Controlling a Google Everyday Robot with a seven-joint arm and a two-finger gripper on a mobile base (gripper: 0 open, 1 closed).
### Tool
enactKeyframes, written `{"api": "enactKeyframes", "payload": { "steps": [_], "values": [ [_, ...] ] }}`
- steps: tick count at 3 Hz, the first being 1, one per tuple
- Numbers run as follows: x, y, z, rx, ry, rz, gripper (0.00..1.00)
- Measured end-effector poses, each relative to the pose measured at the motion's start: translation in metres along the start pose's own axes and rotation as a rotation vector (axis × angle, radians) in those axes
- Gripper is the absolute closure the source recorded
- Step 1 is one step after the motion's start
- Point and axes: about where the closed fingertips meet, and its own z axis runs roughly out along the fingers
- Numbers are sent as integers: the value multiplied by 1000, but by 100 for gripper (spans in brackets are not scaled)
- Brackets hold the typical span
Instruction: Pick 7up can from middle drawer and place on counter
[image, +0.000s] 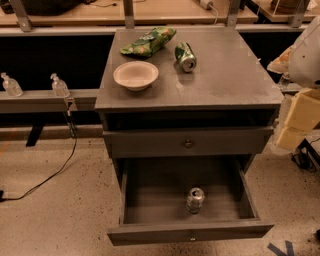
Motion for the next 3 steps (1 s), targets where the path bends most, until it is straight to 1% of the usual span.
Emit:
{"api": "enactKeyframes", "payload": {
  "steps": [1, 2, 3],
  "values": [
    [0, 0, 0, 0, 0, 0, 0],
    [-4, 3, 11, 11, -65, -1, 0],
    [-10, 48, 60, -4, -259, 17, 0]
  ]
}}
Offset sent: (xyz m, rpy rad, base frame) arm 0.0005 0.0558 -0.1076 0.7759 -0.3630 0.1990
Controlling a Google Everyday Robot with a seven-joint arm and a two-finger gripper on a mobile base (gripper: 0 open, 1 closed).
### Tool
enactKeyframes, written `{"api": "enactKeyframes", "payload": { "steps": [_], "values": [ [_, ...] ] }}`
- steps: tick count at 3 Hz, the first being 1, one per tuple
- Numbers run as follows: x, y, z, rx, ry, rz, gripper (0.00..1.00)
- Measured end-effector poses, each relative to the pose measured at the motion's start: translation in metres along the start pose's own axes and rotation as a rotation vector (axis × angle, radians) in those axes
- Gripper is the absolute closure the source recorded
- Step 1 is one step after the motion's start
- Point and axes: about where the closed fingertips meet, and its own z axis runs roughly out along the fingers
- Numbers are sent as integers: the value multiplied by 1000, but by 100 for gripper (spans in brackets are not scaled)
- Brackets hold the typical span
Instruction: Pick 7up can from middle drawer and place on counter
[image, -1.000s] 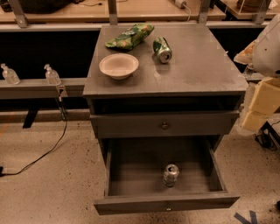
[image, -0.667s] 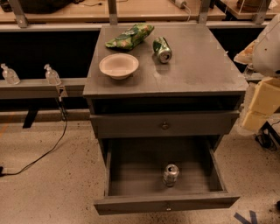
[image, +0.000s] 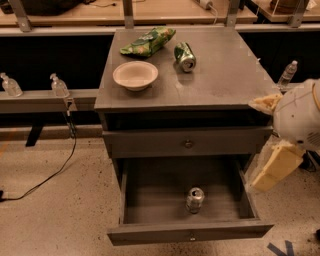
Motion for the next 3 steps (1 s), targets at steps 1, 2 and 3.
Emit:
{"api": "enactKeyframes", "payload": {
  "steps": [1, 2, 3],
  "values": [
    [3, 4, 7, 4, -25, 37, 0],
    [-1, -4, 28, -26, -48, 17, 0],
    [8, 3, 90, -93, -154, 35, 0]
  ]
}}
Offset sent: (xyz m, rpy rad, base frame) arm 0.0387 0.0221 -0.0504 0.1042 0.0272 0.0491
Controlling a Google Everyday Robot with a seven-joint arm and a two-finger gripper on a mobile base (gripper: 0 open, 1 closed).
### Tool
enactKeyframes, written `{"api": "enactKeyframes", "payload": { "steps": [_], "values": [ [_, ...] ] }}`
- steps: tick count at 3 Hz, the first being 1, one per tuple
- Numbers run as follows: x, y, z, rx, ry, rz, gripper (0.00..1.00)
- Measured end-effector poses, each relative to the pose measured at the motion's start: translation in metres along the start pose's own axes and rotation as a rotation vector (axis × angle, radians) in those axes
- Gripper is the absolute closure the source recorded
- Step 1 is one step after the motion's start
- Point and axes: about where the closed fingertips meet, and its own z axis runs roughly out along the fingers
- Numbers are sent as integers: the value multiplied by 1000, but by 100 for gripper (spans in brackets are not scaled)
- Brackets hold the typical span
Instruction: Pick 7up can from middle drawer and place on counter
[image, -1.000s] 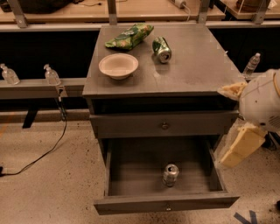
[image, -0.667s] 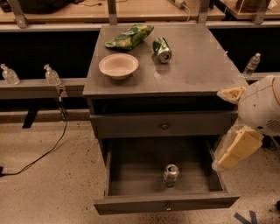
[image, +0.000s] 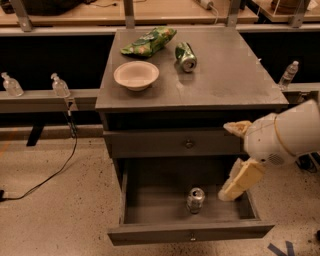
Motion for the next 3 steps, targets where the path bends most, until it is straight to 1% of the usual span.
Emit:
{"api": "enactKeyframes", "payload": {
  "steps": [1, 2, 3],
  "values": [
    [10, -4, 99, -58, -182, 42, 0],
    [25, -23, 168, -26, -298, 90, 0],
    [39, -33, 192, 4, -310, 125, 0]
  ]
}}
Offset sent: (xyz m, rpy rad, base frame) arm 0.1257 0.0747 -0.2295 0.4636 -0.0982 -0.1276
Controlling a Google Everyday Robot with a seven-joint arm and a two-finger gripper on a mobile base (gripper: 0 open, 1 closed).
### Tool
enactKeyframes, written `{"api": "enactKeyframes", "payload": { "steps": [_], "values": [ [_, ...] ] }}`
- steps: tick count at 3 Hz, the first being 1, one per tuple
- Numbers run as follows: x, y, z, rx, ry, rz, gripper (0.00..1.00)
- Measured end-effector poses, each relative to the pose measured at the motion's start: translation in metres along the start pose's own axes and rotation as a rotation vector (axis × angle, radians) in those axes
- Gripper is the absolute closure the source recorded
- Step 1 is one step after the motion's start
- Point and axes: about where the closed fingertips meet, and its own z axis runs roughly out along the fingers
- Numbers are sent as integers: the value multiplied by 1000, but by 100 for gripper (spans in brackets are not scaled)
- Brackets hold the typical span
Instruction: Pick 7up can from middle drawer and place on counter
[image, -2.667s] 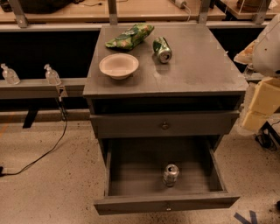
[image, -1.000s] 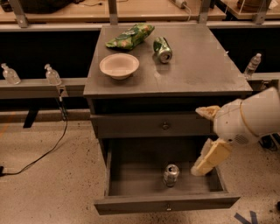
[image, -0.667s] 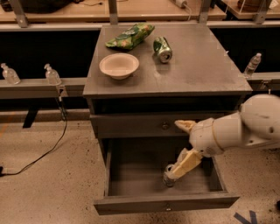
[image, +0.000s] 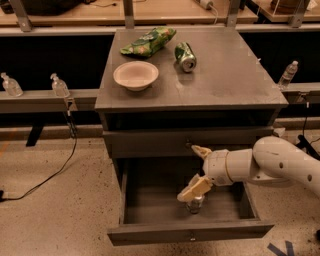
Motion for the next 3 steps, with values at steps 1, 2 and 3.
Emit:
{"api": "enactKeyframes", "payload": {
  "steps": [1, 2, 3],
  "values": [
    [0, 0, 0, 0, 0, 0, 0],
    [10, -7, 12, -44, -23, -11, 0],
    [42, -5, 40, -50, -104, -9, 0]
  ]
}}
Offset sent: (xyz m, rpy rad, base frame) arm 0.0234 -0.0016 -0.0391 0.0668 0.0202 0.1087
